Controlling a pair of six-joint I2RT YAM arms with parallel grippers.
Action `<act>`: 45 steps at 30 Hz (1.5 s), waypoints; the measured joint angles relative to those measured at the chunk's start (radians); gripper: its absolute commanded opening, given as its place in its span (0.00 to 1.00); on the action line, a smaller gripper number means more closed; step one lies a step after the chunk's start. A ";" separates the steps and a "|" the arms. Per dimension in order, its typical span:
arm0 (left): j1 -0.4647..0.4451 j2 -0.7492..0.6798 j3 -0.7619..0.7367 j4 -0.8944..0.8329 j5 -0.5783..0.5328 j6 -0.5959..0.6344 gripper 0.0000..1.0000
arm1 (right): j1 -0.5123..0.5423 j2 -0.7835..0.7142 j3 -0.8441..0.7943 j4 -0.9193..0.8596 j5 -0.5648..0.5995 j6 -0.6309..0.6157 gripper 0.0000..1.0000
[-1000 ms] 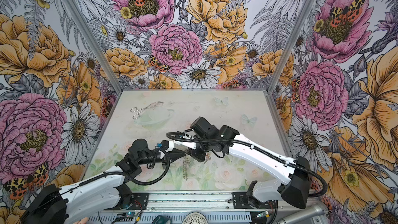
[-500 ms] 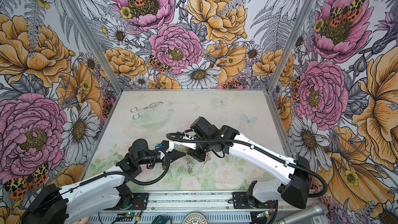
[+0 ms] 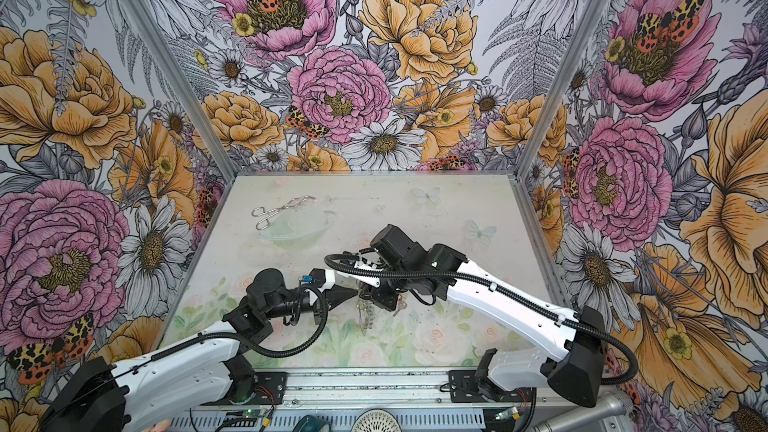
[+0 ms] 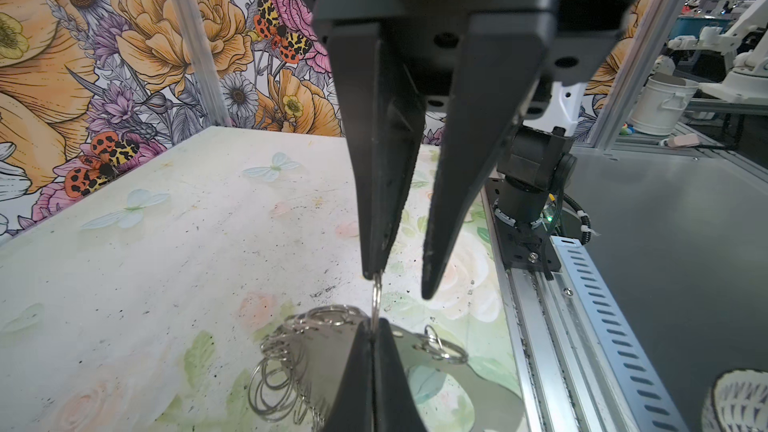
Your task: Put the keys on the keyring
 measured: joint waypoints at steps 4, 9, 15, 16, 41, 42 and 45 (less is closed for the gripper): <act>0.000 -0.015 0.000 -0.007 -0.028 0.003 0.00 | -0.053 -0.100 -0.083 0.073 0.014 0.049 0.28; 0.000 -0.021 0.000 -0.014 -0.054 0.003 0.00 | -0.153 -0.218 -0.204 0.199 0.063 0.158 0.30; 0.000 -0.021 0.000 -0.018 -0.090 -0.001 0.00 | -0.185 -0.197 -0.287 0.283 0.113 0.289 0.29; 0.000 -0.021 0.000 -0.021 -0.096 -0.002 0.00 | -0.190 -0.183 -0.297 0.290 0.120 0.311 0.28; 0.005 0.009 0.043 -0.123 -0.177 -0.047 0.00 | -0.323 0.106 -0.527 0.389 0.091 0.658 0.30; 0.007 0.006 0.043 -0.123 -0.177 -0.047 0.00 | -0.330 0.111 -0.529 0.397 0.086 0.666 0.29; 0.008 -0.002 0.043 -0.123 -0.177 -0.047 0.00 | -0.344 0.121 -0.539 0.430 0.071 0.678 0.29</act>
